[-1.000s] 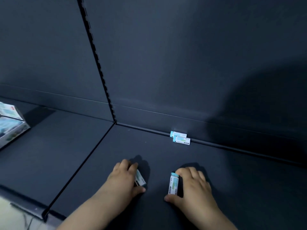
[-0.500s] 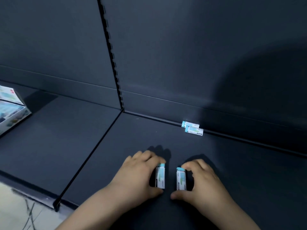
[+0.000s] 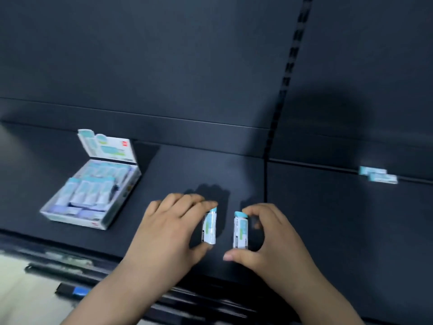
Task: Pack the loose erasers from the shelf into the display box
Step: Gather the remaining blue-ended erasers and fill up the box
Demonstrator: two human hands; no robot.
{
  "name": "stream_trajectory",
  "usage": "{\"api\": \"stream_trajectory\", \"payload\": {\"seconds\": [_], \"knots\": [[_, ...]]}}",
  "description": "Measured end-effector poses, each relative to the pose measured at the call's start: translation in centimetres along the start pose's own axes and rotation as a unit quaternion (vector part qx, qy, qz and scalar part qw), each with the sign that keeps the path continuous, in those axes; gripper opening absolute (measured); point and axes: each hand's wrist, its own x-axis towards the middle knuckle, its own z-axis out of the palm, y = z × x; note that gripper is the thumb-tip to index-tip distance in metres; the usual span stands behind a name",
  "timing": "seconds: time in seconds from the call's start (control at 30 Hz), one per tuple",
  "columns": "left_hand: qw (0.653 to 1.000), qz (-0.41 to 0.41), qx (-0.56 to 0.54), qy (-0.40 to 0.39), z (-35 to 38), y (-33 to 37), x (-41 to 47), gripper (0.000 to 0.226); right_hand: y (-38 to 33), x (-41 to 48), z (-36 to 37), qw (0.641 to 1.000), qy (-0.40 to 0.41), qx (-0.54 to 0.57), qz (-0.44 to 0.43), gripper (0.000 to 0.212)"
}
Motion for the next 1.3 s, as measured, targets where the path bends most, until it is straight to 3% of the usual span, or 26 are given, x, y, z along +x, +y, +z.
{"api": "stream_trajectory", "payload": {"seconds": [0.23, 0.53, 0.73, 1.0, 1.2, 1.3], "knots": [[1.0, -0.024, 0.005, -0.003, -1.9, -5.3, -2.4, 0.073, -3.6, 1.5, 3.3, 1.0, -0.021, 0.016, 0.016, 0.064], [0.994, -0.102, 0.047, -0.009, -3.3, -10.4, -3.6, 0.068, -6.2, 5.0, 7.3, 0.996, -0.076, 0.026, -0.041, 0.057], [0.984, -0.154, 0.084, -0.028, -5.6, -18.1, -3.6, 0.07, -10.2, 9.2, 11.0, 0.995, -0.088, -0.005, -0.053, 0.07], [0.995, -0.062, 0.051, -0.062, -5.8, -27.1, -2.9, 0.072, -16.4, 14.7, 17.2, 0.995, -0.061, -0.076, -0.018, 0.073], [0.992, -0.011, -0.069, -0.104, -3.8, -29.6, 0.1, 0.07, -18.2, 17.3, 19.1, 0.981, -0.047, -0.187, 0.006, 0.075], [0.987, -0.007, -0.105, -0.12, -3.3, -31.3, 0.6, 0.072, -17.9, 16.7, 18.6, 0.982, -0.035, -0.178, 0.041, 0.079]]}}
